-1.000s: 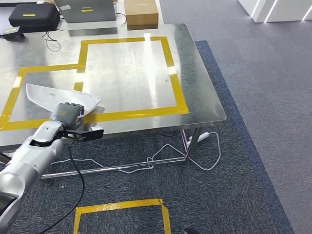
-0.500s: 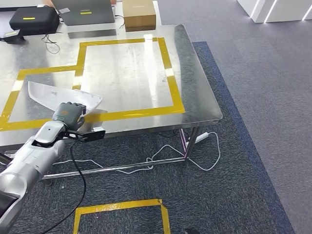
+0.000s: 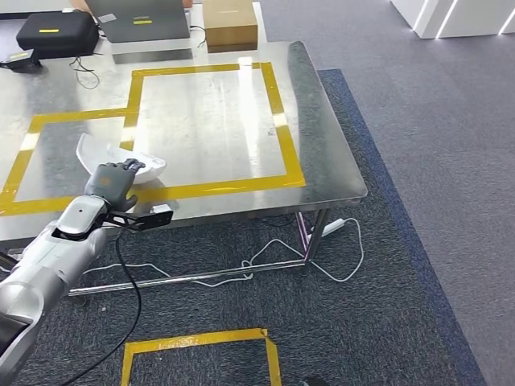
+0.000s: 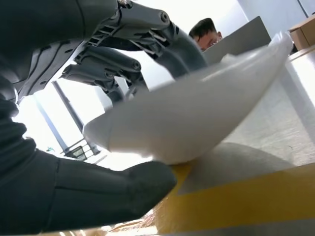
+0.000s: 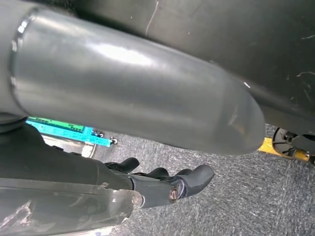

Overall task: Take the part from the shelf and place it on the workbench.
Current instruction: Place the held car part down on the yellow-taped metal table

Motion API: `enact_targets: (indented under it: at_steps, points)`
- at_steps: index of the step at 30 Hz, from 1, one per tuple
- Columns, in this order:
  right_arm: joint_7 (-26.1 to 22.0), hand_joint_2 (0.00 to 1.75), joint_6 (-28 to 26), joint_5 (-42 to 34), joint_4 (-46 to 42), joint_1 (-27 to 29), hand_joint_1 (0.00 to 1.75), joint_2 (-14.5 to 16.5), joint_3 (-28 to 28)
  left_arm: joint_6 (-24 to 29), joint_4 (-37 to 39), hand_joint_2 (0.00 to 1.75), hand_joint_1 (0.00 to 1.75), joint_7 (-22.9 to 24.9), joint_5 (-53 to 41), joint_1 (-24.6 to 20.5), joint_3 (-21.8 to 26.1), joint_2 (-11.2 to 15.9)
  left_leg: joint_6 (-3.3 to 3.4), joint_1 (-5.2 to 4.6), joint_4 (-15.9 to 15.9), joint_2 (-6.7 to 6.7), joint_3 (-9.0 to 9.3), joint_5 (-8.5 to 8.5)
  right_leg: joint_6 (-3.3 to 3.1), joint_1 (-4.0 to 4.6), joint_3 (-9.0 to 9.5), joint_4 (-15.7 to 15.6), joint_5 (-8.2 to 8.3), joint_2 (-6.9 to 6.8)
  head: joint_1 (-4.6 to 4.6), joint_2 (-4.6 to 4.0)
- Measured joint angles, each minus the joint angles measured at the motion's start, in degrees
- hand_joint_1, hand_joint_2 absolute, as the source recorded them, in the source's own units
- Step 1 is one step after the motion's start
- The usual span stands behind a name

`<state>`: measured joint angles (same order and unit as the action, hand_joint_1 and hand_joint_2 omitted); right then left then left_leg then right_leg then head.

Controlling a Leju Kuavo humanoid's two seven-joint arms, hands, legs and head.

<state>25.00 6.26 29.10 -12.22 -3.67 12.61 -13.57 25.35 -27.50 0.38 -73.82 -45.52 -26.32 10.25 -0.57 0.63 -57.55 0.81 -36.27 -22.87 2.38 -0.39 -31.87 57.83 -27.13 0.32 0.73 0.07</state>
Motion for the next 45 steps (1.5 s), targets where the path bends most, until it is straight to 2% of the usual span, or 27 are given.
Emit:
enact_targets:
  at_steps: [2, 29, 37, 45]
  points:
    - [-0.01, 0.00, 0.02, -0.03, 0.00, -0.01, 0.00, 0.02, 0.00, -0.21, 0.00, 0.00, 0.00, 0.33, 0.02, 0.00, 0.00, -0.01, 0.00, 0.00, 0.00, 0.00, 0.00, 0.00, 0.00, 0.00, 0.00, 0.00, 0.00, 0.00, 0.00, 0.00]
    - [0.01, 0.00, -1.44, -0.48, 0.00, -0.02, 0.00, 0.02, 0.00, 0.49, 0.01, 0.00, 0.00, 0.64, 1.78, -0.15, 1.44, 1.68, -0.03, 0.01, 0.00, 0.00, 0.03, 0.02, -0.02, 0.01, 0.00, 0.06, -0.01, 0.02, 0.00, 0.00]
    - [0.01, 0.00, -3.14, 0.44, 0.00, -0.21, 0.00, 0.01, 0.00, 1.27, -1.85, 0.00, 0.00, -0.33, 4.86, -0.22, 4.25, 5.72, -0.04, 0.01, 0.00, -0.03, 0.04, 0.02, -0.10, 0.03, -0.06, 0.20, -0.06, 0.04, 0.00, 0.00]
    - [0.00, 0.00, -4.35, 0.57, 0.00, -0.47, 0.00, -0.21, 0.00, 1.27, -6.05, 0.00, 0.00, -0.52, 9.04, 0.76, 9.63, 12.77, -0.09, 0.05, 0.01, -0.05, 0.06, -0.01, -0.24, 0.08, -0.09, 0.33, -0.15, 0.10, 0.00, 0.00]
